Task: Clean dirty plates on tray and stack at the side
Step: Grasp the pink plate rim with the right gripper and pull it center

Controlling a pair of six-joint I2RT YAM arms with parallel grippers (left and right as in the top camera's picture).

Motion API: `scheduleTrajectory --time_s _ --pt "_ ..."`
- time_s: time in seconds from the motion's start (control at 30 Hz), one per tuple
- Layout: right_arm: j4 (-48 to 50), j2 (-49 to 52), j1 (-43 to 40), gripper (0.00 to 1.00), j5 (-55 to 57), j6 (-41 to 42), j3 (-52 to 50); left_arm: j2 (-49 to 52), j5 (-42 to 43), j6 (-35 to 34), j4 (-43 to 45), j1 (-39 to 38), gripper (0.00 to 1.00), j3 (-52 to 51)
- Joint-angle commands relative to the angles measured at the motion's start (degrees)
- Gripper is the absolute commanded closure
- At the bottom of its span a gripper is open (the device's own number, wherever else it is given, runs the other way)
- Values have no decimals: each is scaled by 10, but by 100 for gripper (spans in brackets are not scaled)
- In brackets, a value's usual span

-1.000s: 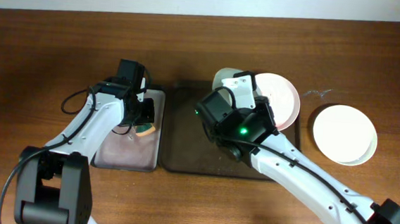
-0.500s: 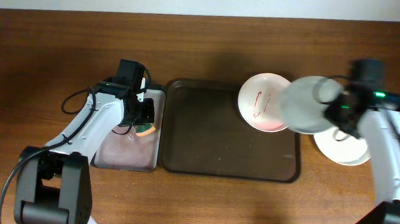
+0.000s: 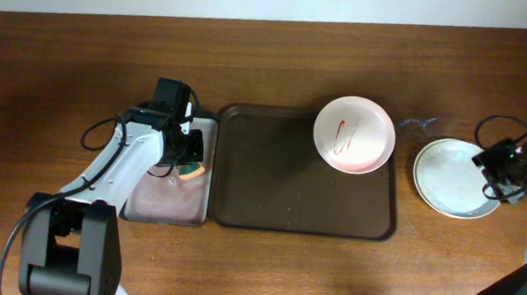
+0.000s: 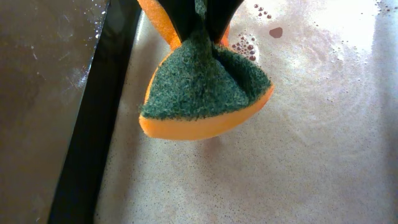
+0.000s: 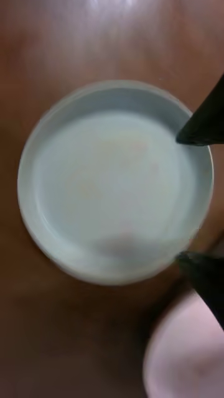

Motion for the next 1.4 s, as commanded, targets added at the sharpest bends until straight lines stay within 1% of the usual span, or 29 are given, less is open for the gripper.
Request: scheduleTrajectory --time_s 0.0,0.07,0.17,0.23,0.3,0.37,0.47,0.57,0.63,0.7,0.77,0.87,0.93,1.07,1.1,1.2,1.27,1.3,1.37 --pt "24 7 52 39 -104 -95 -4 5 -3 7 1 2 100 -3" --pt "37 24 107 36 -104 -143 -4 5 -3 7 0 2 100 -3" --pt "45 66 168 35 -100 -147 -4 5 -3 7 -1 2 100 -3" --pt "45 105 204 42 -100 -147 -4 5 -3 7 -1 2 100 -3" --pt "47 147 235 51 -97 -139 -4 5 -3 7 -1 2 100 -3" --pt "52 177 249 53 -62 -95 -4 5 -3 7 -1 2 100 -3" --pt "59 203 252 53 -39 -57 -4 5 -3 7 -1 2 100 -3" --pt "68 204 252 53 -38 -49 -4 5 -3 7 -1 2 100 -3" --pt "69 204 252 62 -37 -40 -4 5 -3 7 -1 2 100 -3" --pt "87 204 252 63 -37 -19 -8 5 -3 7 -1 2 100 -3" --pt "127 204 252 63 -37 -19 -16 5 -2 7 -2 2 100 -3" --pt "158 205 252 64 -38 -19 -23 5 -2 7 -3 2 100 -3" --pt "152 205 252 75 -38 -20 -25 5 -2 7 -3 2 100 -3" --pt "146 205 254 94 -42 -20 -50 5 -2 7 -3 2 100 -3" --pt "145 205 257 96 -44 -20 -57 5 -2 7 -3 2 100 -3" --pt "134 205 290 96 -77 -22 -69 5 -2 7 -3 2 100 -3" --pt "130 205 330 96 -87 -21 -69 5 24 16 -1 2 100 -1" --pt "130 205 350 96 -90 -18 -69 3 73 36 0 2 100 3" --pt "133 205 386 96 -89 3 -69 -1 140 50 9 -5 100 11"
